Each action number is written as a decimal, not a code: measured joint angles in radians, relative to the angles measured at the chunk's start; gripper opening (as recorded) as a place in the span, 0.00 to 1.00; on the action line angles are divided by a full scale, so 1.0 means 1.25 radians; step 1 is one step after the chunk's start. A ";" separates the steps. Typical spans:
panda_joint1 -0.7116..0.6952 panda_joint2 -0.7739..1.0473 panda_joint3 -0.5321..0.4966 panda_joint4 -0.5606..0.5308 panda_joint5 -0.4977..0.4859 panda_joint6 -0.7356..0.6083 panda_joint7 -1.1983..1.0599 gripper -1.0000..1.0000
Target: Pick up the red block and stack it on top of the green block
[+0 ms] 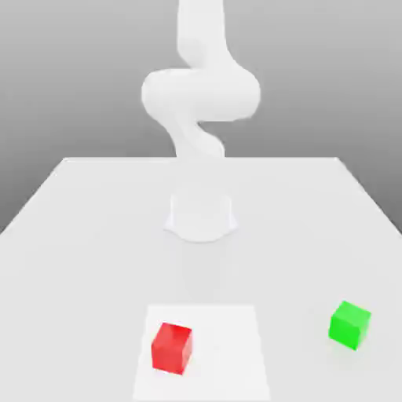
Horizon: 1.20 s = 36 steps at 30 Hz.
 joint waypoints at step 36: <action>-0.073 0.792 -0.002 -0.219 0.001 0.436 0.129 0.00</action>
